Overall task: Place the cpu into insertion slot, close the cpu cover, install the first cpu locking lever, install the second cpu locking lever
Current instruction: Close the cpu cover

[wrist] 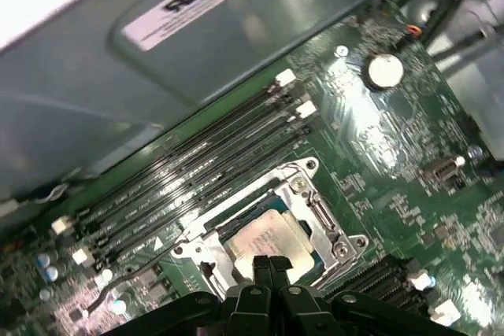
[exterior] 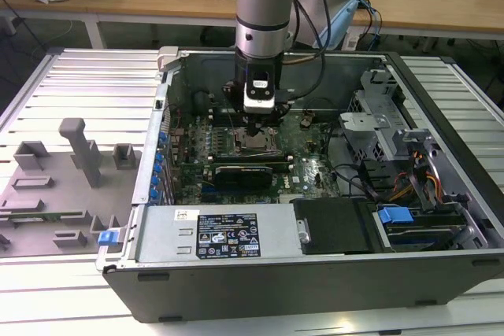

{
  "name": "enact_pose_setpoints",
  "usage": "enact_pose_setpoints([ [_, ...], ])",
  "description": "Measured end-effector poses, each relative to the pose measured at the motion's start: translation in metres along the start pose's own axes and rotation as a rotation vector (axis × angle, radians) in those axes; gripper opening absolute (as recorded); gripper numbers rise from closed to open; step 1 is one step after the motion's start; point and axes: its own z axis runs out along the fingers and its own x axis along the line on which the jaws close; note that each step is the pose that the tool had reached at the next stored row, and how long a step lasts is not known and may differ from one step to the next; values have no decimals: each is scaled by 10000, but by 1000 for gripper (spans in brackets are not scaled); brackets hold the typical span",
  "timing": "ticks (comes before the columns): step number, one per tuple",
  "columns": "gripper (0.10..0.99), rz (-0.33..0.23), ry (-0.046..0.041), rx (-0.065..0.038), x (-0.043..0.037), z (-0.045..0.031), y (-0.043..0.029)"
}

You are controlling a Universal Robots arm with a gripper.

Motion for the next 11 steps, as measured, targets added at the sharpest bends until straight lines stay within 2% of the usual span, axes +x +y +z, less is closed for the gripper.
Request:
enact_pose_setpoints([
  [2, 106, -725, -1, -2, 0, 1, 1],
  [11, 106, -2773, 0, -9, 2, 5, 2],
])
